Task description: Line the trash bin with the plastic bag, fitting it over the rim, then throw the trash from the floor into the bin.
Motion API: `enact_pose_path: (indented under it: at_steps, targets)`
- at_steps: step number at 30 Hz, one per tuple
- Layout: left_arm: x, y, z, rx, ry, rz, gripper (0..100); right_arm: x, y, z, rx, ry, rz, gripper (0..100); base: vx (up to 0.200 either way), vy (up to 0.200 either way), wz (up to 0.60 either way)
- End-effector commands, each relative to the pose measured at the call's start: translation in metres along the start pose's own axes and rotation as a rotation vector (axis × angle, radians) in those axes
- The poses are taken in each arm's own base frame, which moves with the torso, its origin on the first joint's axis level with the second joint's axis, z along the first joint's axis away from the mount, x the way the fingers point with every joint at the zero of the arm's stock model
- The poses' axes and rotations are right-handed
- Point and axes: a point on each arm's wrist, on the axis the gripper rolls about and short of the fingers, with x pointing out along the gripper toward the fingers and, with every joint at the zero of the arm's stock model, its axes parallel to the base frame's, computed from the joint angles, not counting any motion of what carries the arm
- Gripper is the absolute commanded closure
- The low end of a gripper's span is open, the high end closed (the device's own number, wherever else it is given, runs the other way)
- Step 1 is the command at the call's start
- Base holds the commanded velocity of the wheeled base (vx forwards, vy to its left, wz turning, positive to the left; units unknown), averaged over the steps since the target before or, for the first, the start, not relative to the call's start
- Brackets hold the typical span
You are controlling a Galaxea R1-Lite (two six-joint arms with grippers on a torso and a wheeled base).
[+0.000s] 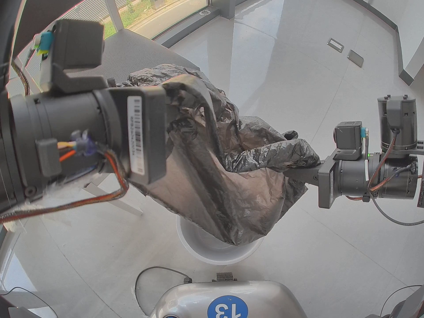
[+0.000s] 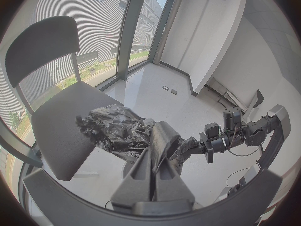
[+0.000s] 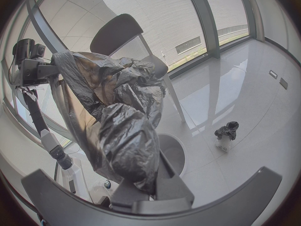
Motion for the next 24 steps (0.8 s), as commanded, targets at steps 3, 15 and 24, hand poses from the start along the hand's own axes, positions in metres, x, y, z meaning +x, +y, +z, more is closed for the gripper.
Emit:
enact_pose_path:
  at_steps: [3, 15, 24]
  targets:
    - [-0.003, 0.014, -0.012, 0.022, 0.051, 0.047, 100, -0.001, 0.006, -0.003, -0.004, 0.013, 0.021, 100, 0.000, 0.000, 0.00]
    - [0.010, 0.044, -0.045, 0.059, 0.295, 0.066, 100, -0.006, 0.007, -0.032, 0.024, 0.221, -0.001, 100, 0.000, 0.000, 0.00]
    - [0.014, 0.048, -0.073, 0.084, 0.451, 0.036, 100, -0.031, 0.016, -0.052, 0.051, 0.433, 0.038, 100, 0.000, 0.000, 0.00]
